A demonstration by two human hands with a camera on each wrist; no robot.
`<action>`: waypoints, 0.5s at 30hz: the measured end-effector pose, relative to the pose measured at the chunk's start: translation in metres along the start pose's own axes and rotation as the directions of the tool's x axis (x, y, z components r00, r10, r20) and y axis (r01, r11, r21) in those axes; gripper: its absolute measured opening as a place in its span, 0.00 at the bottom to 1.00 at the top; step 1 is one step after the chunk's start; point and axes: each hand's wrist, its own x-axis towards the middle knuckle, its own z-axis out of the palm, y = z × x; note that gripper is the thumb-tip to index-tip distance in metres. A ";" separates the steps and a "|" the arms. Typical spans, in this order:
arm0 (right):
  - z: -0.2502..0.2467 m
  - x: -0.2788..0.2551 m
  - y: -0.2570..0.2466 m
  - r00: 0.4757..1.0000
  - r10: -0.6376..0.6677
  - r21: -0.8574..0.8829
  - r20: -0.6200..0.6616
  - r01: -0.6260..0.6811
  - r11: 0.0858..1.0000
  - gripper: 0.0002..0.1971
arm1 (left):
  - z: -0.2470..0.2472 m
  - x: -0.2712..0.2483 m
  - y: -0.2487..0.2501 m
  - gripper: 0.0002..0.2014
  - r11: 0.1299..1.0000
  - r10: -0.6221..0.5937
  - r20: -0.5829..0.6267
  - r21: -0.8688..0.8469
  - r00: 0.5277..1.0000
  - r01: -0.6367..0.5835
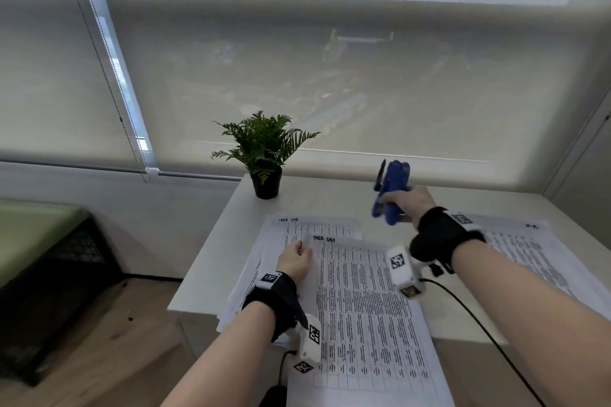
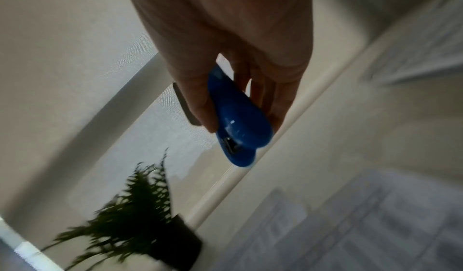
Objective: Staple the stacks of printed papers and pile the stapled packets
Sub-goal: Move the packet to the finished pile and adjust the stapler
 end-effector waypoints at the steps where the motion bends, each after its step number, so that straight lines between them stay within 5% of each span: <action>1: 0.016 -0.004 -0.006 0.997 0.016 0.139 0.077 -0.027 0.990 0.09 | 0.000 -0.001 0.000 0.15 1.000 0.009 0.003 -0.015 1.000 -0.009; 5: 0.076 -0.007 -0.003 0.990 0.012 0.291 0.141 -0.053 0.955 0.23 | 0.003 -0.001 -0.005 0.10 0.996 0.026 -0.025 -0.087 0.999 -0.028; 9: 0.113 0.007 0.017 0.997 0.042 0.046 0.065 -0.045 0.998 0.32 | 0.004 -0.001 -0.007 0.08 0.996 0.038 -0.041 -0.082 0.998 -0.041; 15: 0.122 0.003 0.013 0.997 -0.027 -0.176 0.073 0.040 0.984 0.23 | 0.004 -0.001 -0.008 0.09 0.993 0.056 -0.068 -0.098 0.996 -0.063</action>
